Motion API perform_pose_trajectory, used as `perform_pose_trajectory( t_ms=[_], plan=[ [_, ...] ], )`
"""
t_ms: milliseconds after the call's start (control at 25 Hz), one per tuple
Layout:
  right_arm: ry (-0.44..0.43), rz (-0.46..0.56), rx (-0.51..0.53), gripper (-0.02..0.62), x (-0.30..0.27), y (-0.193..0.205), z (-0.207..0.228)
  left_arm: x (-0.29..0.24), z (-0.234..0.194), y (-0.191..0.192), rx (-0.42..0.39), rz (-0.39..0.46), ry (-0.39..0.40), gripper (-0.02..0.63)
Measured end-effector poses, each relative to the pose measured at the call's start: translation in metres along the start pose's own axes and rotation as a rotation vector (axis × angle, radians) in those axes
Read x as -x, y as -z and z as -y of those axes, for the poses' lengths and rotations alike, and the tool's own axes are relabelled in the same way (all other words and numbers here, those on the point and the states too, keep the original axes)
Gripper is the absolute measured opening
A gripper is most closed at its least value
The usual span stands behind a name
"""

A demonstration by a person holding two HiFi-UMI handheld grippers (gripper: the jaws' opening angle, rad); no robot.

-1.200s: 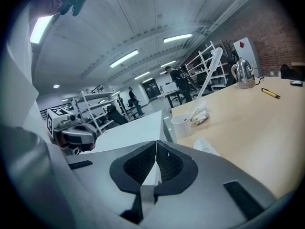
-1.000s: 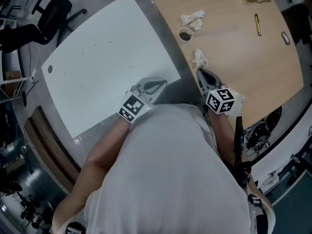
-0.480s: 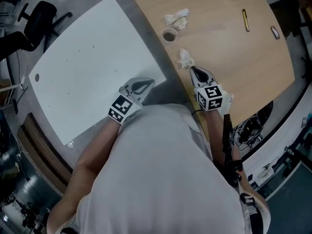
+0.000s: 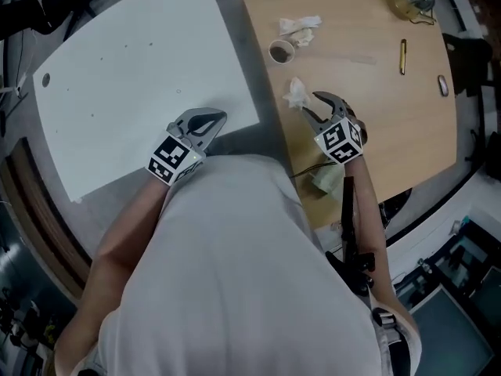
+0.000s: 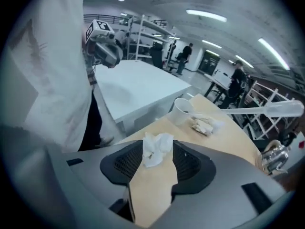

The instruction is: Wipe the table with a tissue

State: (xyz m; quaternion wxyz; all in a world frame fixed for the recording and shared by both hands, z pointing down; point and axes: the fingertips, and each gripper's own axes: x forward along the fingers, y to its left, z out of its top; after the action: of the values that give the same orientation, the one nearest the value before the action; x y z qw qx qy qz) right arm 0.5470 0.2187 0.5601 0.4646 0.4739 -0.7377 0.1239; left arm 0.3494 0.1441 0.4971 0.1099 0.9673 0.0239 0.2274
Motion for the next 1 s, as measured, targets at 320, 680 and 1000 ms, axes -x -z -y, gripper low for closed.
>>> perform_pose_trajectory(
  t_ms=[320,680,1000],
  plan=[
    [-0.259,-0.141,0.339,0.207,-0.039,0.007,-0.001,0.014,-0.011,0.001,0.034,0.021,-0.089,0.003],
    [-0.342,-0.224,0.318,0.182,-0.066,0.026,-0.005,0.032,-0.019,0.011,0.084,0.019,-0.159,0.003],
    [-0.287,-0.188,0.181,0.077,-0.066,0.021,-0.002,0.036,-0.014,0.01,0.097,0.03,-0.173,0.003]
  ],
)
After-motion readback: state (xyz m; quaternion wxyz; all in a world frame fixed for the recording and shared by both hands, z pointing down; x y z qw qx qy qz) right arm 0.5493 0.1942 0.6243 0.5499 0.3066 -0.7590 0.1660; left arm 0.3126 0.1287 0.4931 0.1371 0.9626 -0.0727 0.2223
